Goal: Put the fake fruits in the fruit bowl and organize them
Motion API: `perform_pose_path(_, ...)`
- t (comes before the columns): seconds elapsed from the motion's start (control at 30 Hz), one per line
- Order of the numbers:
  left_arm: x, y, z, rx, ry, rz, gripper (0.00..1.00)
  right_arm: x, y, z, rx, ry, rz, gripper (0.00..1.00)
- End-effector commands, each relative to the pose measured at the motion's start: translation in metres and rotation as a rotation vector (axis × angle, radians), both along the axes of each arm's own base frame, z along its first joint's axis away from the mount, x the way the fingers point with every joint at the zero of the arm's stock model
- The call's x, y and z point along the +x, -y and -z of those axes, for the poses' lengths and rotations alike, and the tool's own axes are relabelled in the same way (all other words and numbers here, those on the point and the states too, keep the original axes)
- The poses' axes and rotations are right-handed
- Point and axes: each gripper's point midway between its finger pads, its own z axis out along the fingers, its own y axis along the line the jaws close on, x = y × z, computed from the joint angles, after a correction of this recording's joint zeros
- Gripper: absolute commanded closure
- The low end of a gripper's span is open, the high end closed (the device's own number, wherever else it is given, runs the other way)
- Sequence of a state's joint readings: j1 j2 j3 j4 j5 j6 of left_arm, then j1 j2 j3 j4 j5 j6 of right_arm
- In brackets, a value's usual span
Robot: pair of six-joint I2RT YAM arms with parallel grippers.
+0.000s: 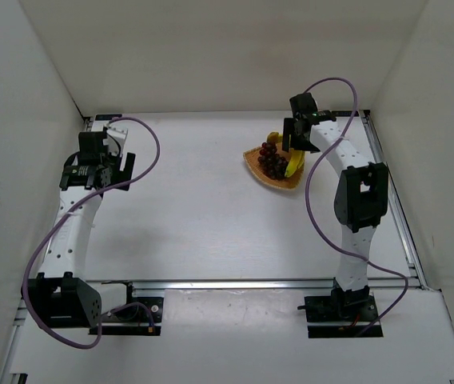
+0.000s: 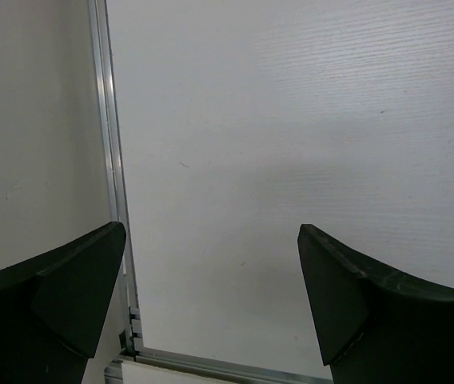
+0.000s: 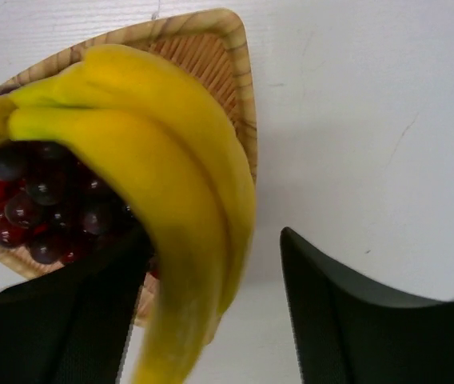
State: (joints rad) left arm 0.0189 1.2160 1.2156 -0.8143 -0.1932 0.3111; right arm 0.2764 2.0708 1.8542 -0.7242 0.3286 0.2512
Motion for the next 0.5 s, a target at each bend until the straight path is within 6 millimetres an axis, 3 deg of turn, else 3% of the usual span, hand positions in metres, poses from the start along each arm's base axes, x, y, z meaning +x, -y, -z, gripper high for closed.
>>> perform_pose_path(0.0, -0.006, 0.003, 0.005, -0.034, -0.013, -0.007, 0.00, -0.001, -0.004, -0.012, 0.016, 0.006, -0.023, 0.15)
perform_pose_path(0.13, -0.006, 0.000, -0.005, -0.034, -0.001, -0.016, 0.00, -0.002, 0.002, -0.022, -0.008, 0.024, -0.004, 0.05)
perform_pose_path(0.2, -0.006, 0.000, -0.009, -0.034, 0.002, -0.015, 0.00, -0.007, 0.005, -0.047, 0.000, 0.061, 0.009, 0.03)
perform_pose_path(0.3, -0.005, -0.003, -0.027, -0.033, 0.045, -0.024, 0.00, -0.012, 0.004, -0.107, 0.065, 0.195, 0.027, 0.02)
perform_pose_path(0.33, -0.003, -0.003, -0.033, -0.032, 0.059, -0.024, 0.00, -0.023, 0.006, -0.137, 0.092, 0.258, 0.036, 0.00)
perform_pose_path(0.4, -0.003, -0.003, -0.040, -0.032, 0.079, -0.023, 0.00, -0.038, 0.010, -0.163, 0.128, 0.316, 0.070, 0.00)
perform_pose_path(0.43, -0.006, -0.008, -0.039, -0.024, 0.070, -0.043, 0.00, -0.056, 0.015, -0.196, 0.163, 0.389, 0.080, 0.00)
perform_pose_path(0.47, -0.009, -0.012, -0.042, -0.030, 0.083, -0.062, 0.00, -0.069, 0.021, -0.194, 0.171, 0.391, 0.123, 0.00)
